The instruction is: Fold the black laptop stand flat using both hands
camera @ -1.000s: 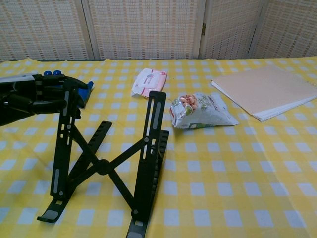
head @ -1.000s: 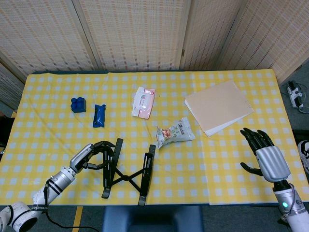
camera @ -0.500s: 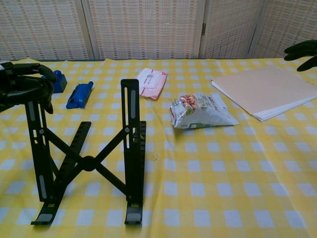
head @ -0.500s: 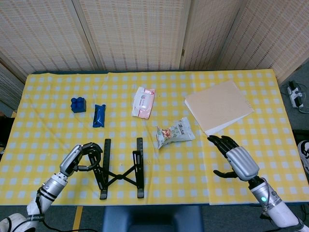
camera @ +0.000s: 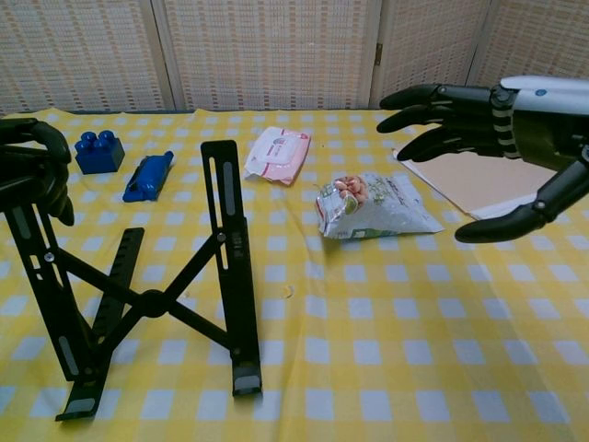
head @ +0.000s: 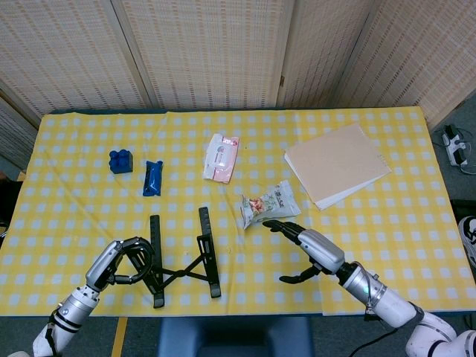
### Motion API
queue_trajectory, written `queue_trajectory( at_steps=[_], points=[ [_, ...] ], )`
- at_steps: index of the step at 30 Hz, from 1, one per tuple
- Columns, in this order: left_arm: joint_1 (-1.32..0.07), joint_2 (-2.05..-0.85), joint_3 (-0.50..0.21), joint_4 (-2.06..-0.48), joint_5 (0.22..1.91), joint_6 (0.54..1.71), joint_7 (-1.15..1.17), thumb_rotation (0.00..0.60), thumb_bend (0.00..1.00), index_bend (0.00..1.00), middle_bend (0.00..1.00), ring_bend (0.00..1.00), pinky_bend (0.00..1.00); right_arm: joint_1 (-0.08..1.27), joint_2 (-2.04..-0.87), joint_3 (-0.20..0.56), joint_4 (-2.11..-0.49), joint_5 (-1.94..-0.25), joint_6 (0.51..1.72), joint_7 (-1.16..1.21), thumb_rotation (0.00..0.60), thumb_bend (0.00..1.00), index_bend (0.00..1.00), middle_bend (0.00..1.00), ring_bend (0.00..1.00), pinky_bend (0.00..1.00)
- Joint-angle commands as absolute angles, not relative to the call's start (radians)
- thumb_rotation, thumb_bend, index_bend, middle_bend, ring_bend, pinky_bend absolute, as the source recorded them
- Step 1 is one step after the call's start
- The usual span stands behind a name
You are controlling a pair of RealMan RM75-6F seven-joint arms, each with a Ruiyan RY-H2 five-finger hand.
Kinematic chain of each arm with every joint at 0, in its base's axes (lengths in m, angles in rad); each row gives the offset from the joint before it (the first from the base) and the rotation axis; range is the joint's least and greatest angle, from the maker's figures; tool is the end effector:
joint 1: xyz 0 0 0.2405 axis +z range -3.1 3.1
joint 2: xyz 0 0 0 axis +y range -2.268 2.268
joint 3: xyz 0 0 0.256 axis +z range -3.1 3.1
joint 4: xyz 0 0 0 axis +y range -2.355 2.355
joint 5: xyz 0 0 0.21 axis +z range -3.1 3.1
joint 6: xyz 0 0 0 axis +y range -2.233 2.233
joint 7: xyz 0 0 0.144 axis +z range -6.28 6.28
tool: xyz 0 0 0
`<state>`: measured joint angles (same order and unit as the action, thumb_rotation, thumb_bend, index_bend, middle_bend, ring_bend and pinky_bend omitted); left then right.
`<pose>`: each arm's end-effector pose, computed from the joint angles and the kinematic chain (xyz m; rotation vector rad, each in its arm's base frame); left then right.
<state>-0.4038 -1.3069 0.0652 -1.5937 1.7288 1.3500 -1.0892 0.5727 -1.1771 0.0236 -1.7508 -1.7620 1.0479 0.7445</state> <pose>-0.2143 0.2251 0.0592 -1.3862 -2.0046 -1.7579 -0.1587 -0.2557 0.0609 1.9362 -1.6666 1.4328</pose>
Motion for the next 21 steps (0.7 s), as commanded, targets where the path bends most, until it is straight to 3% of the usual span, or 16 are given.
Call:
queue_trajectory(
  at_steps=[1,8,21],
  points=[
    [-0.411,-1.297,0.084,-1.607,1.759,1.356,-1.078,0.6,0.4,0.48,0.63,0.55,0.48,0.655,-1.247,0.027,-1.715,-1.772,1.027,0.941,0.6,0.21,0.04,0.11,0.16,0.11],
    [-0.412,-1.269,0.137,-1.619,1.828,1.382,-1.06,0.6,0.4,0.5,0.63,0.56,0.5,0.731,-1.304,0.007,-1.663,-1.792,1.044,1.242,0.6,0.21,0.03,0.09,0.15,0.1],
    [-0.417,-1.227,0.218,-1.64,1.914,1.416,-1.028,0.6,0.4,0.49,0.63,0.58,0.53,0.833,-1.432,-0.032,-1.561,-1.788,1.003,1.383,0.6,0.21,0.03,0.08,0.14,0.09]
  ],
)
